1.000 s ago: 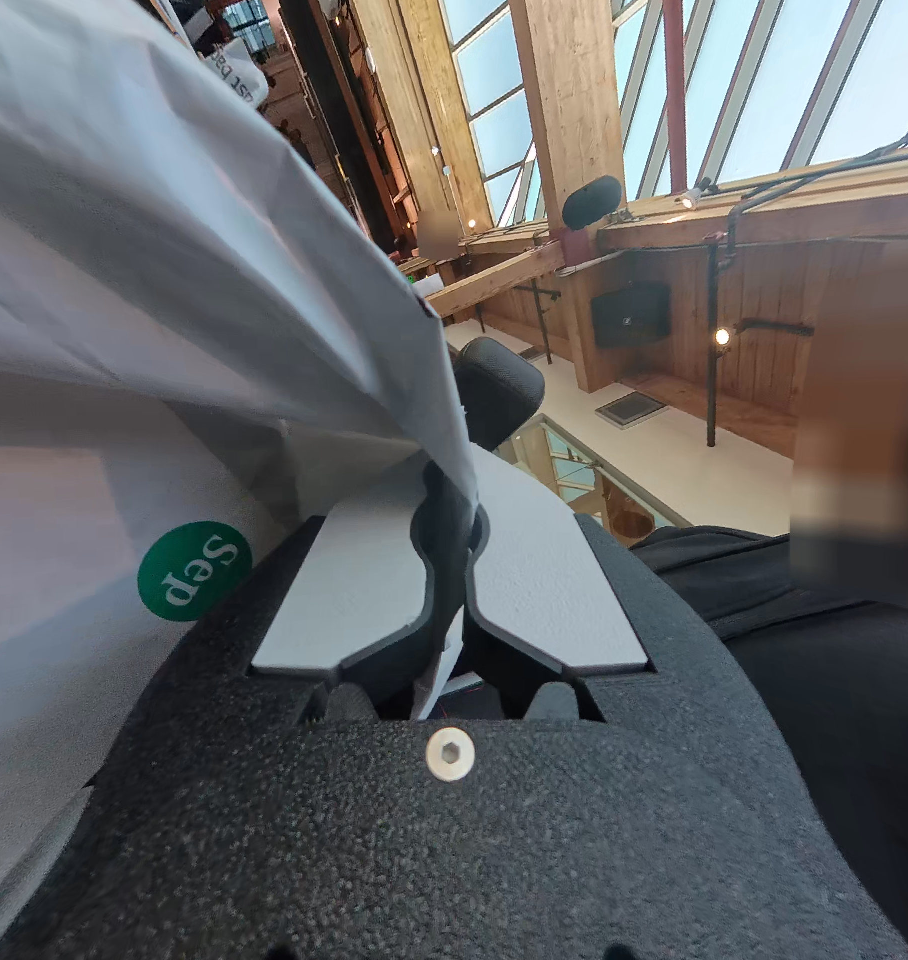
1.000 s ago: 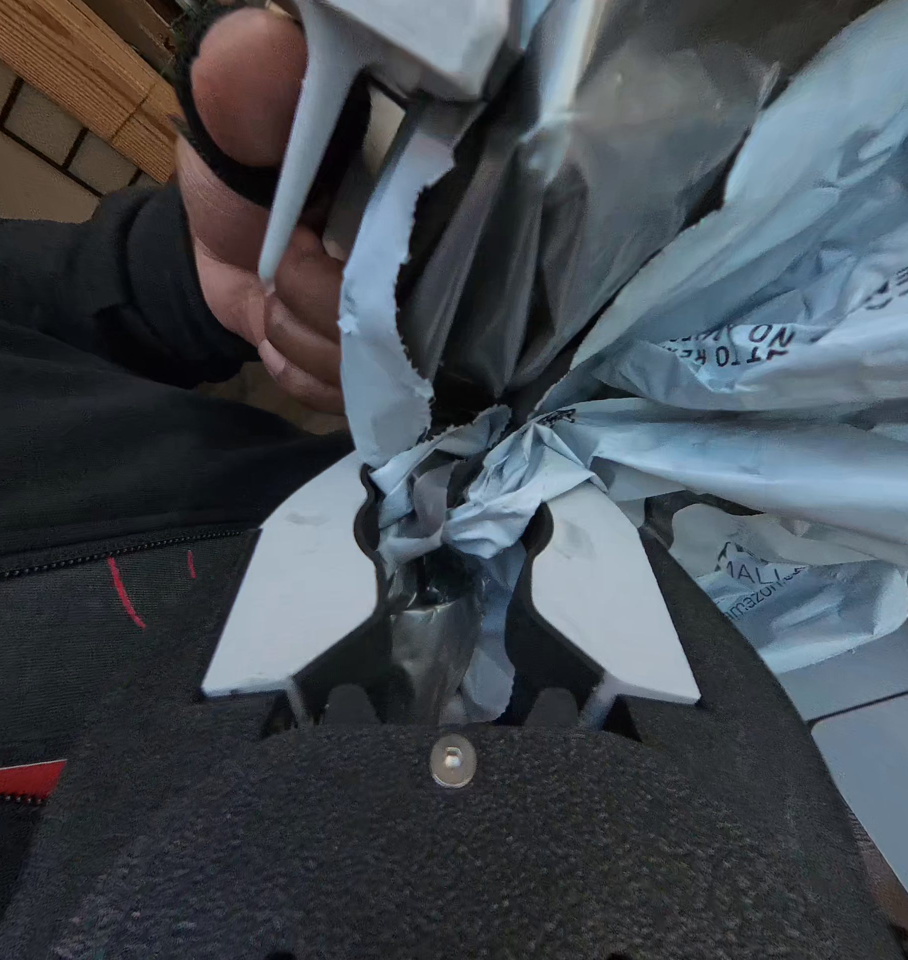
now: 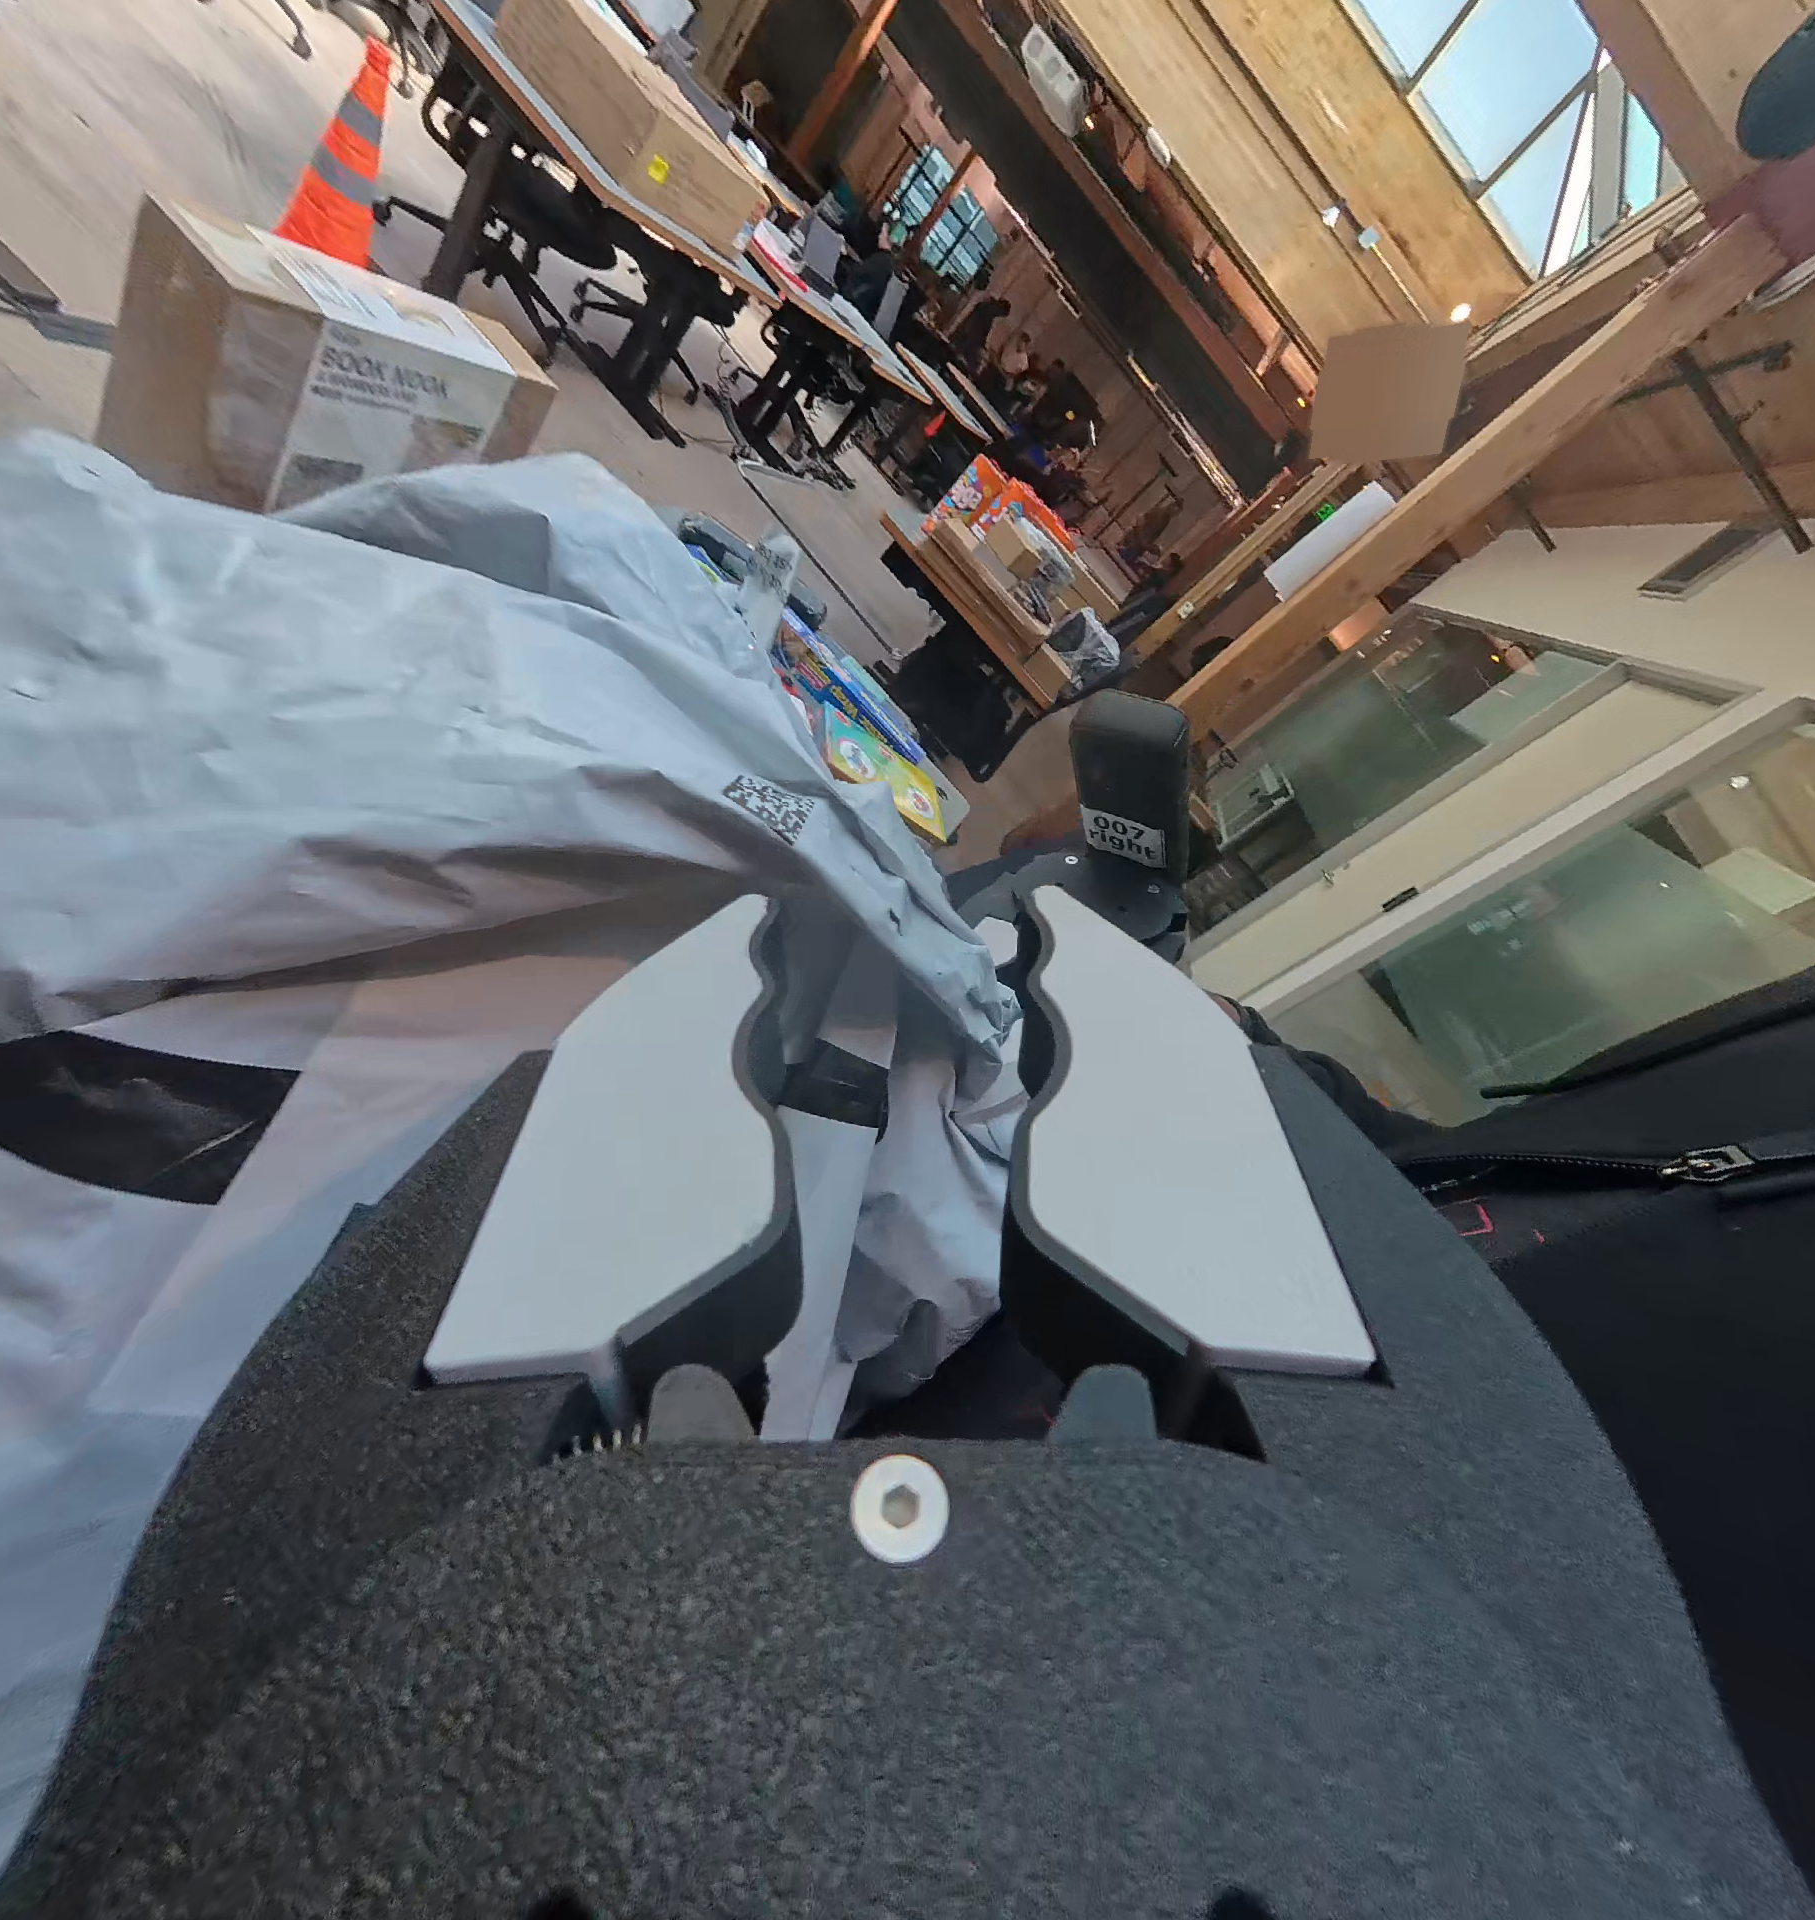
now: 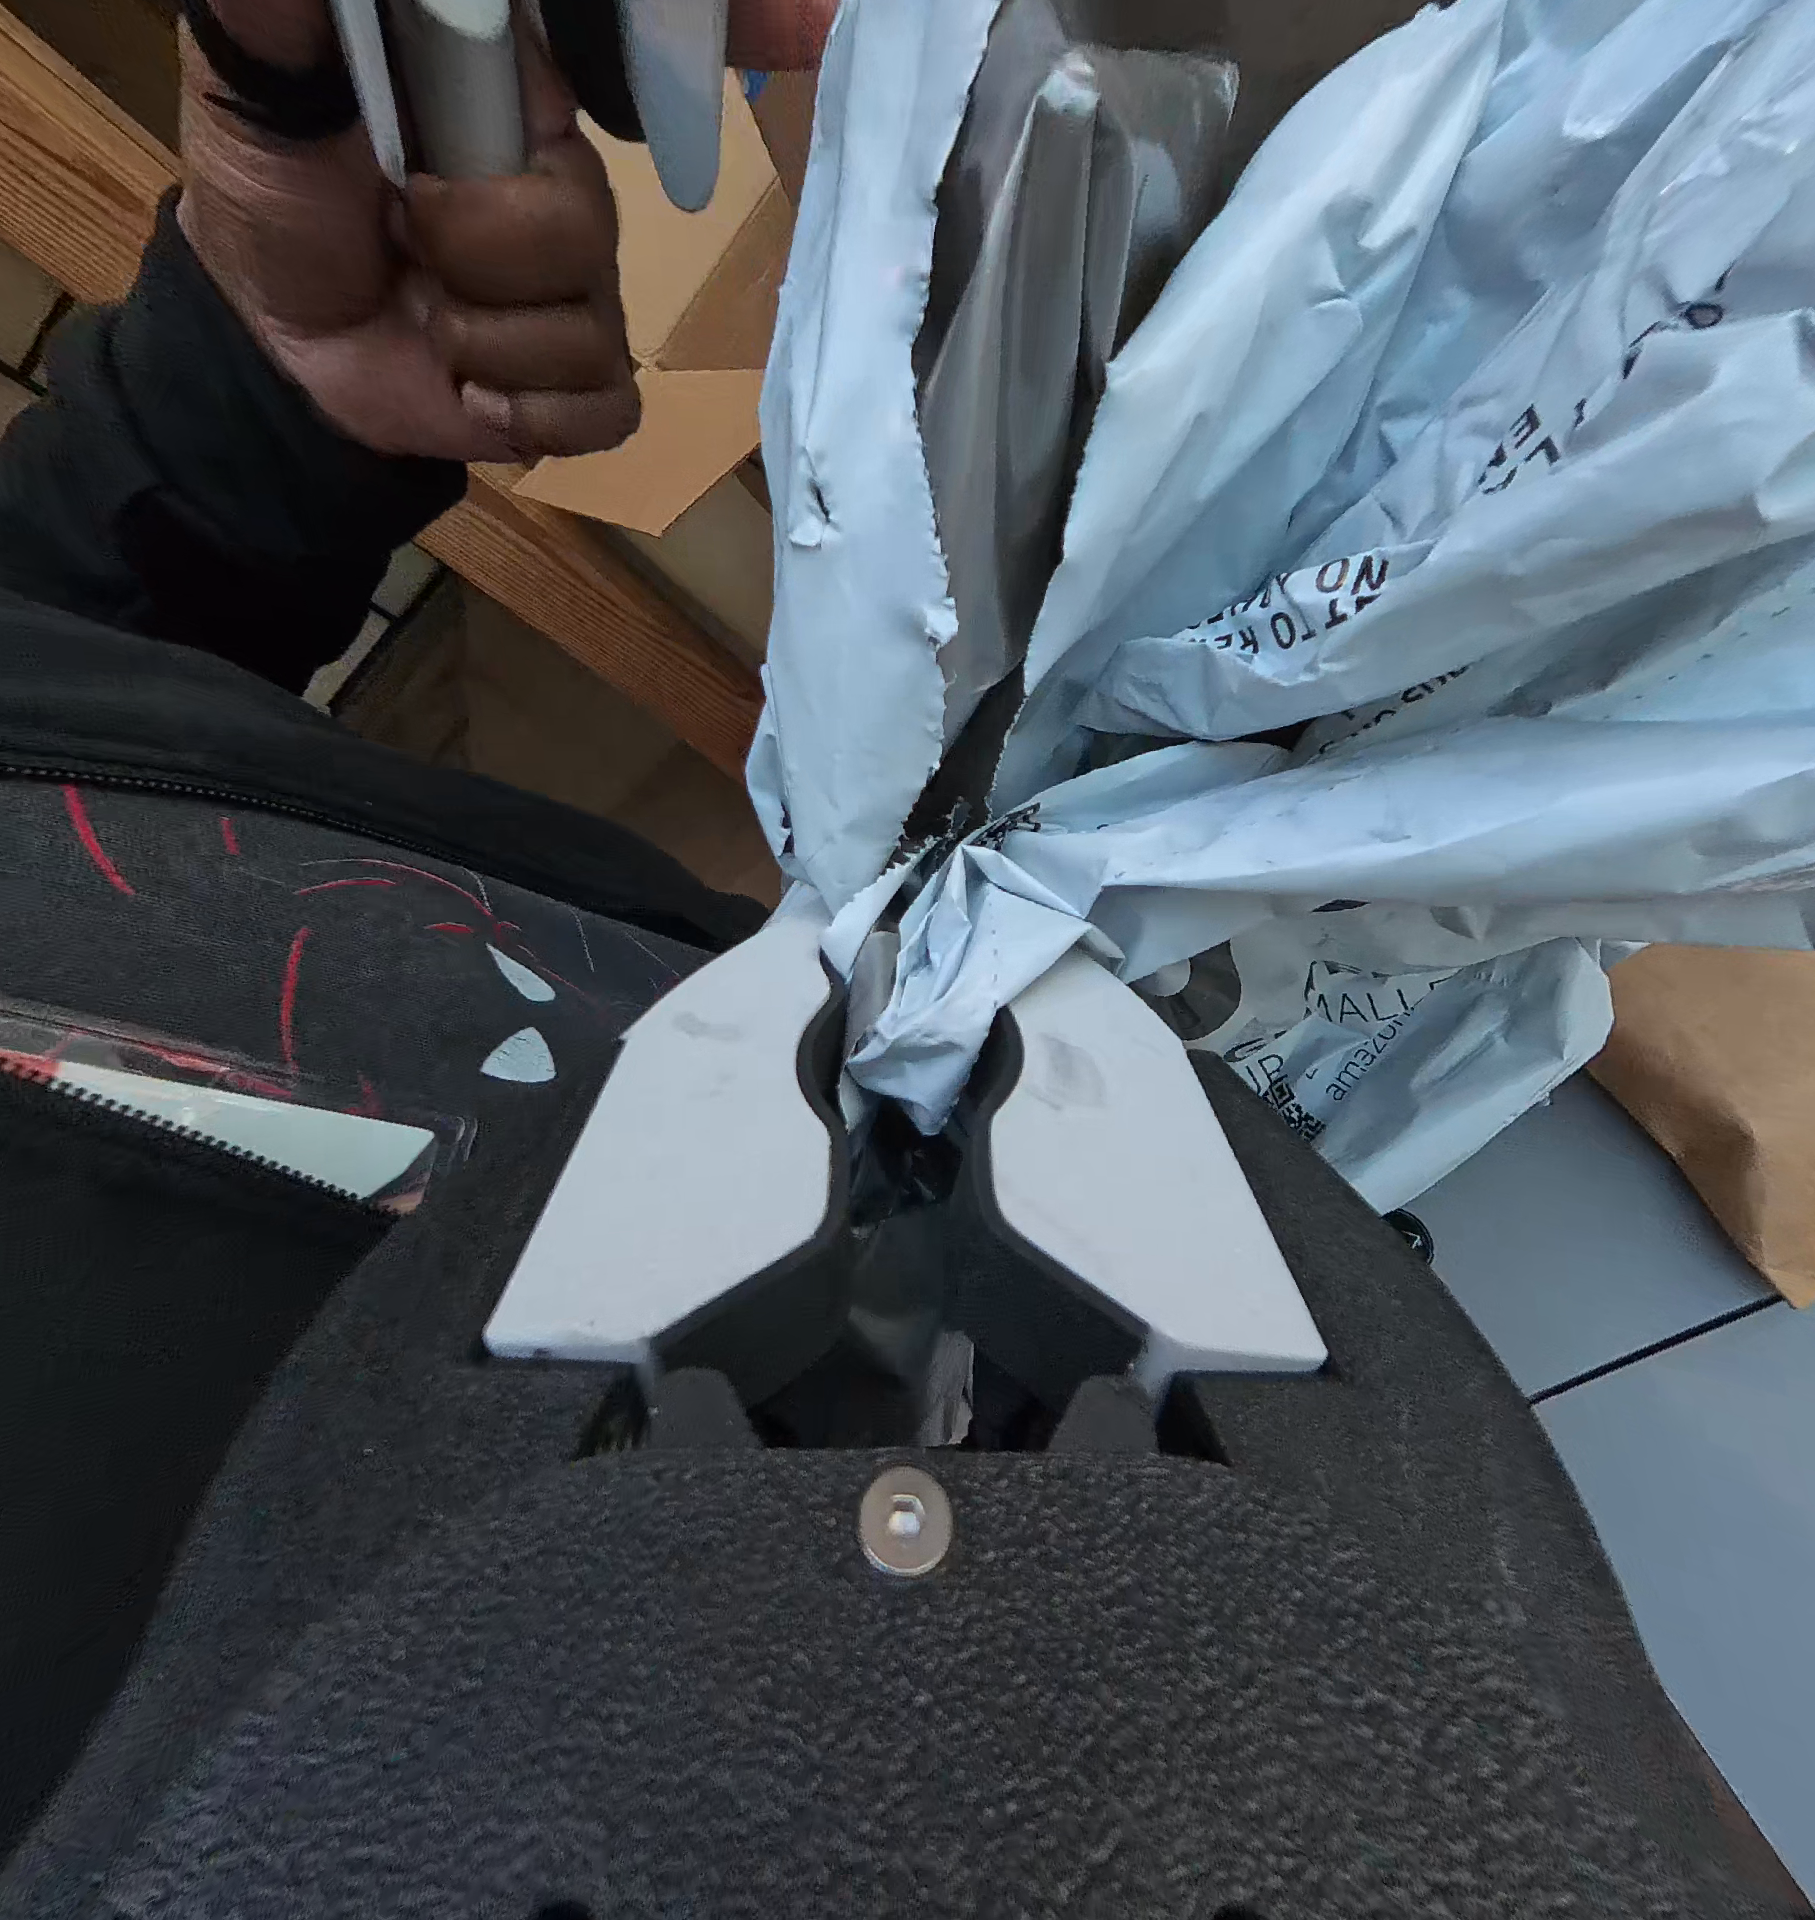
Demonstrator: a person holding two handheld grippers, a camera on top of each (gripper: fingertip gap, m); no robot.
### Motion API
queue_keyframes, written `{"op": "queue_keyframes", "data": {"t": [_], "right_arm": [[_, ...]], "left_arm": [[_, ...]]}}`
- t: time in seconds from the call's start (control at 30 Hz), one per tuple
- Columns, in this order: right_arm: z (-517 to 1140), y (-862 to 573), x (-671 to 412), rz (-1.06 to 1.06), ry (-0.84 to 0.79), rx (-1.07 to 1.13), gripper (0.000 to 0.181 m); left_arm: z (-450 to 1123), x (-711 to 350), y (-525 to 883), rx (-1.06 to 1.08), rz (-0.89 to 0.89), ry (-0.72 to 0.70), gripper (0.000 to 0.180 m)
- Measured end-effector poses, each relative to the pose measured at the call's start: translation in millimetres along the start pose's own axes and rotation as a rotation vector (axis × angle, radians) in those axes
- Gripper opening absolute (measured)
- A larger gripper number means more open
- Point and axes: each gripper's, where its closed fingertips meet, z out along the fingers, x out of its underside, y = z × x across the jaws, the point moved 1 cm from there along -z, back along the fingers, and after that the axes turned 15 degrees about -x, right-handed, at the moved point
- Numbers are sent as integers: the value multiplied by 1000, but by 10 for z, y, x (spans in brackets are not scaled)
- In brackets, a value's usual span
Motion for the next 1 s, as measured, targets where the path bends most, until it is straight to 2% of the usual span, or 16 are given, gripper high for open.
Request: {"op": "queue_keyframes", "data": {"t": [0.5,0.77,1.0], "right_arm": [[214,-209,-214,40,42,113,16],[419,-285,-353,94,31,333,16],[710,-247,-462,107,52,550,16]], "left_arm": [[-1510,-744,847,-402,158,-291,48],[-2804,-1685,1641,-671,302,-355,48],[-3597,-2289,2054,-676,364,-415,47]]}}
